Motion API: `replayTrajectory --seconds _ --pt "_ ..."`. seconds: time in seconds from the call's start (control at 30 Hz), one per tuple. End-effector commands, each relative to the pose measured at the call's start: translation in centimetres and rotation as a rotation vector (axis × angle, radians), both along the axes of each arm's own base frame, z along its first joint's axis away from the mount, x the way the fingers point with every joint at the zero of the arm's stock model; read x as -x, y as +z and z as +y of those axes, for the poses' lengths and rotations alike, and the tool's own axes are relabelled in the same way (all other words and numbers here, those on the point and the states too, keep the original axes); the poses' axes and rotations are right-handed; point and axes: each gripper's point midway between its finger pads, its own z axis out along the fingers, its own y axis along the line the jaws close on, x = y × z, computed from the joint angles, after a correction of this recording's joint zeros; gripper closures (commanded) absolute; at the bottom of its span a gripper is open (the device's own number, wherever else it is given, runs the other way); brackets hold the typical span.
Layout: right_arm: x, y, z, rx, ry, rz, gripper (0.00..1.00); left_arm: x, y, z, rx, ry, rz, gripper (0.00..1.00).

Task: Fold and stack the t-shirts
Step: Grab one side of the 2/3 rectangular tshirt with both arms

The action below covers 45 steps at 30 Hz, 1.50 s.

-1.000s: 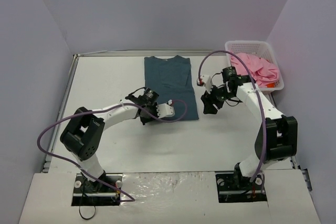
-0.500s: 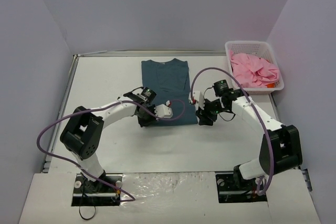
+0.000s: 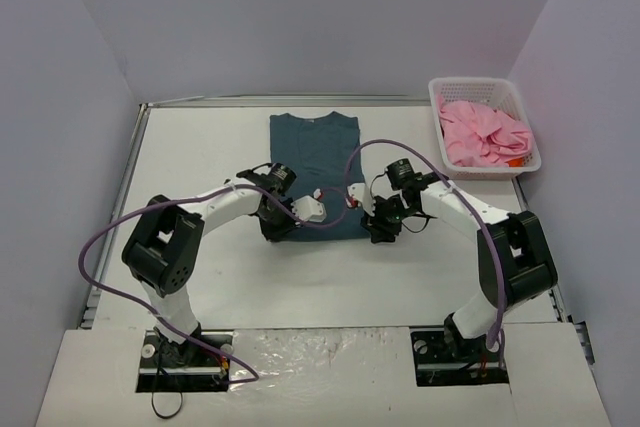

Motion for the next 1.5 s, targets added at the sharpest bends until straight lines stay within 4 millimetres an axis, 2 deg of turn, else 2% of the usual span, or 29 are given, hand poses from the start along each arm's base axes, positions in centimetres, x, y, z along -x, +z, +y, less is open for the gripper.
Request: replayTrajectory --seconds 0.0,0.13,0.27,0.43,0.7,0.9,1.17,1.47 --pt "-0.9 0.6 1.4 -0.025 0.037 -0.023 0.65 -0.3 1.9 -1.5 0.076 -0.004 0.011 0.98" --pt "-1.1 2.1 2.1 -0.094 0.020 -0.023 0.63 0.2 2.3 -1.7 0.137 -0.005 0.066 0.98" --pt "-1.2 4.0 1.6 -0.173 -0.016 -0.035 0.62 0.5 2.4 -1.7 0.160 -0.006 0.100 0.98" --pt "-0.3 4.7 1.2 -0.169 -0.011 -0.067 0.62 1.0 2.2 -1.8 0.169 -0.027 0.157 0.98" --pt "0.8 3.7 0.1 -0.122 -0.025 -0.097 0.64 1.6 1.7 -2.2 0.213 -0.020 0.273 0.98" --pt "1.0 2.7 0.7 -0.101 0.002 -0.081 0.65 1.2 2.1 -2.2 0.204 -0.025 0.275 0.98" --pt "0.5 1.1 1.7 -0.054 0.046 -0.057 0.66 1.3 2.2 -1.8 0.182 -0.031 0.275 0.98" --pt "-0.8 -1.1 1.2 0.020 0.043 -0.051 0.66 1.4 2.3 -1.4 0.168 -0.038 0.272 0.98"
